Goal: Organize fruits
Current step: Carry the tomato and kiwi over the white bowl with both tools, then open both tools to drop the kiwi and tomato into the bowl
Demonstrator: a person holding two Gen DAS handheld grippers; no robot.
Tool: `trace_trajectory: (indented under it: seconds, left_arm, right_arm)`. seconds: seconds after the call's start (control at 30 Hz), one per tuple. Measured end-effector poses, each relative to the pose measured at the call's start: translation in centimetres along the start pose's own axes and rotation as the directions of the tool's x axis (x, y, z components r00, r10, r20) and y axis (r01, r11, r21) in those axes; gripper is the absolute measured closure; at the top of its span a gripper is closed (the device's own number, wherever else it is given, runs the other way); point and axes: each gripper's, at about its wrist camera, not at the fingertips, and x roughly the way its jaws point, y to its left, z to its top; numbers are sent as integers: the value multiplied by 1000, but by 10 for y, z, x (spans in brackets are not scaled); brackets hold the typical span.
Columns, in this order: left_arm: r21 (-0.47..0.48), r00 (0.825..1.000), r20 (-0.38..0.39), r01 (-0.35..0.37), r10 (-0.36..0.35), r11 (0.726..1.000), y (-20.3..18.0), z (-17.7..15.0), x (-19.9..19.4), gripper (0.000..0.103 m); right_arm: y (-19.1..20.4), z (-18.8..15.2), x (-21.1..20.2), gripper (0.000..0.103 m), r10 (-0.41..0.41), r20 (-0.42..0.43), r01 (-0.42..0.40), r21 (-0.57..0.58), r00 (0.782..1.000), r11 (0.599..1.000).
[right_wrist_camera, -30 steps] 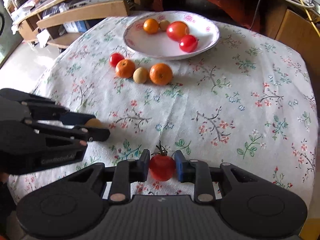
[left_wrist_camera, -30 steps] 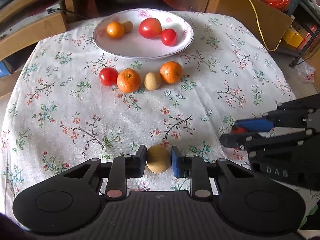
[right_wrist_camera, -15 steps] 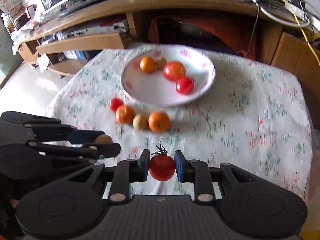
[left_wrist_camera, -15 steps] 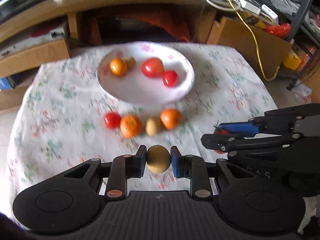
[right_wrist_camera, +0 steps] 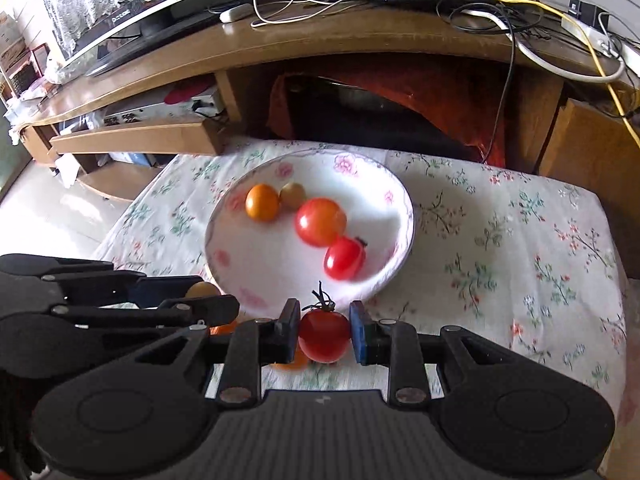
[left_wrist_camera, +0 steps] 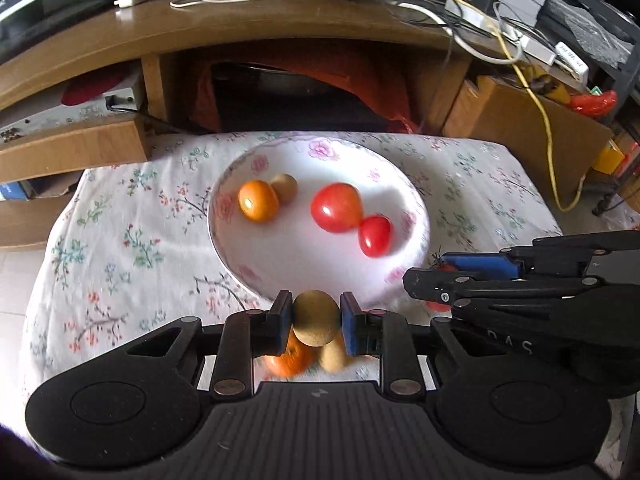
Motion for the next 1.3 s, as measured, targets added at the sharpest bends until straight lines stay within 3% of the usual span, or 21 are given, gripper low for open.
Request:
trace_trajectory:
  seconds: [0.67,1.3]
  left_arm:
    - [-22,999,-14,-44,44,999,12,17,34,71]
    - [-22,999,12,-52,53,998,9,19,25,62]
  right_arm:
    - [-15,17,46,83,33,23,-34,48,999,998]
    - [-15,18,38,83,16,71,-20,59,997,998]
